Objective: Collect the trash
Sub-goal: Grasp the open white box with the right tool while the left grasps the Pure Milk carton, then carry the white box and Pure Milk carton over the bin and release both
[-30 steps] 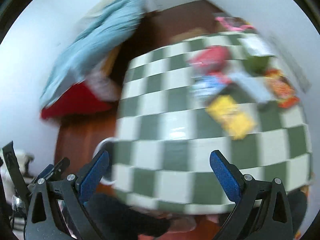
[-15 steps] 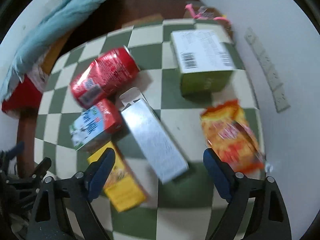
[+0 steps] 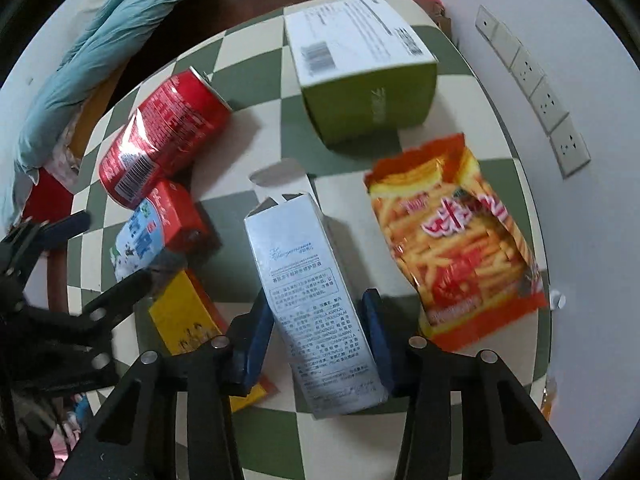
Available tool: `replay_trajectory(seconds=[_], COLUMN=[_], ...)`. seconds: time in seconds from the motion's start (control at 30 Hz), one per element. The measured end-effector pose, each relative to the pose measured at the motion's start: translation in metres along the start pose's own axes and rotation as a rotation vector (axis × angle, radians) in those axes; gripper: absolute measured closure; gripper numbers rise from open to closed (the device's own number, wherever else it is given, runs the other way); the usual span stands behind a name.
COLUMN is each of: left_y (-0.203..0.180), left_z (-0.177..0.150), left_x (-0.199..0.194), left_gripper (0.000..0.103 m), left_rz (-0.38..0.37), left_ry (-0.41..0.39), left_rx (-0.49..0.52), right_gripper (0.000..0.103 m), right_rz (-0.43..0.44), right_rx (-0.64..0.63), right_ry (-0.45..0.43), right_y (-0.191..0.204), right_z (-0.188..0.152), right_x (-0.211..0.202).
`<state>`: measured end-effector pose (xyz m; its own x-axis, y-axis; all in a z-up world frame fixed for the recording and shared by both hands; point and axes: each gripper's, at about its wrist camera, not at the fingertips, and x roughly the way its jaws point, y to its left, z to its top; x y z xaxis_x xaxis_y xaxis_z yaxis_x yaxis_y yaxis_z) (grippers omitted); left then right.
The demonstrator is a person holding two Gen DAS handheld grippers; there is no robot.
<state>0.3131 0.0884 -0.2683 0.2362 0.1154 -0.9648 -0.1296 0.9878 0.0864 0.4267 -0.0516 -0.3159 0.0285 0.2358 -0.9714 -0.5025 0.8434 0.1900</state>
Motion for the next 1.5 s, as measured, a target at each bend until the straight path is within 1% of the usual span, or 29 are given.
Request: replay_trajectory(seconds=[0.07, 0.1, 0.13, 0.23, 0.27, 0.3, 0.37, 0.4, 0.43, 0.47, 0.5, 0.57, 0.63, 0.7, 0.8, 0.9, 0.93, 0.97, 1.03, 1.07, 1.1, 1.13, 1.23, 1.37, 1.43, 1.5], left_y=[-0.007, -0.009, -0.01, -0.006, -0.002, 0.003, 0.014, 0.019, 0.023, 0.028, 0.03, 0.028, 0.023, 0.021, 0.012, 0.016, 0.015, 0.014, 0.014, 0.012, 0.024, 0.021, 0.02, 0.021, 0.024, 0.036], left_z=[0.003, 0.004, 0.004, 0.0, -0.004, -0.008, -0.025, -0.034, -0.042, -0.053, -0.059, -0.064, -0.06, -0.055, -0.051, -0.051, -0.052, -0.053, -0.056, -0.058, -0.061, -0.07, -0.083, -0.097, -0.108, -0.118], left_x=[0.011, 0.015, 0.018, 0.016, 0.014, 0.014, 0.009, 0.007, 0.004, 0.001, -0.001, -0.002, 0.003, 0.006, 0.01, 0.015, 0.014, 0.013, 0.012, 0.011, 0.013, 0.007, -0.005, -0.036, -0.058, -0.079], left_gripper=[0.018, 0.033, 0.041, 0.042, 0.043, 0.043, 0.043, 0.043, 0.043, 0.043, 0.043, 0.043, 0.042, 0.042, 0.043, 0.044, 0.048, 0.048, 0.048, 0.049, 0.049, 0.049, 0.049, 0.05, 0.05, 0.05], left_rz=[-0.009, -0.016, -0.038, -0.061, -0.077, -0.075, -0.072, -0.075, -0.086, -0.096, -0.091, -0.062, -0.031, -0.013, 0.01, 0.006, -0.001, -0.001, 0.016, 0.027, 0.038, 0.047, 0.06, 0.069, 0.078, 0.086], left_ry=[0.034, 0.052, 0.066, 0.068, 0.079, 0.09, 0.107, 0.111, 0.109, 0.104, 0.101, 0.091, 0.099, 0.083, 0.069, 0.049, 0.043, 0.038, 0.03, 0.024, 0.019, 0.01, -0.013, -0.071, -0.112, -0.149], left_rx=[0.028, 0.028, 0.019, -0.047, -0.1, -0.141, -0.238, -0.279, -0.31, -0.342, -0.348, -0.326, -0.277, -0.26, -0.25, -0.259, -0.262, -0.267, -0.268, -0.276, -0.282, -0.288, -0.324, -0.381, -0.409, -0.43], right_gripper=[0.056, 0.056, 0.056, 0.056, 0.056, 0.056, 0.056, 0.056, 0.055, 0.049, 0.045, 0.041, 0.041, 0.041, 0.042, 0.047, 0.049, 0.05, 0.052, 0.055, 0.06, 0.064, 0.064, 0.064, 0.064, 0.064], right_rz=[-0.001, -0.004, -0.009, -0.018, -0.02, -0.017, 0.013, 0.045, 0.058, 0.055, 0.043, 0.004, -0.017, -0.059, -0.094, -0.146, -0.156, -0.168, -0.189, -0.202, -0.215, -0.212, -0.187, -0.152, -0.123, -0.088], right_rx=[0.004, 0.003, 0.002, 0.0, -0.001, 0.001, 0.008, 0.013, 0.017, 0.012, 0.004, -0.013, -0.032, -0.056, -0.073, -0.102, -0.107, -0.112, -0.127, -0.137, -0.145, -0.146, -0.127, -0.135, -0.148, -0.162], right_ry=[0.002, 0.002, 0.004, 0.016, 0.024, 0.031, 0.061, 0.083, 0.094, 0.102, 0.1, 0.084, 0.072, 0.059, 0.042, 0.022, 0.018, 0.013, 0.0, -0.003, -0.01, -0.02, -0.037, -0.105, -0.145, -0.174], right_y=[-0.005, -0.006, -0.006, -0.003, -0.002, 0.0, 0.001, 0.003, 0.004, 0.006, 0.007, 0.012, 0.018, 0.025, 0.032, 0.04, 0.044, 0.046, 0.05, 0.052, 0.056, 0.059, 0.061, 0.074, 0.088, 0.109], right_z=[-0.004, -0.005, -0.006, -0.011, -0.014, -0.017, -0.022, -0.026, -0.028, -0.029, -0.03, -0.029, -0.028, -0.027, -0.025, -0.029, -0.031, -0.032, -0.036, -0.038, -0.04, -0.041, -0.049, -0.063, -0.072, -0.081], right_x=[0.0, 0.0, -0.001, -0.001, -0.001, 0.0, 0.0, 0.001, 0.002, 0.003, 0.004, 0.005, 0.007, 0.009, 0.011, 0.012, 0.013, 0.013, 0.012, 0.012, 0.012, 0.01, 0.002, -0.027, -0.044, -0.06])
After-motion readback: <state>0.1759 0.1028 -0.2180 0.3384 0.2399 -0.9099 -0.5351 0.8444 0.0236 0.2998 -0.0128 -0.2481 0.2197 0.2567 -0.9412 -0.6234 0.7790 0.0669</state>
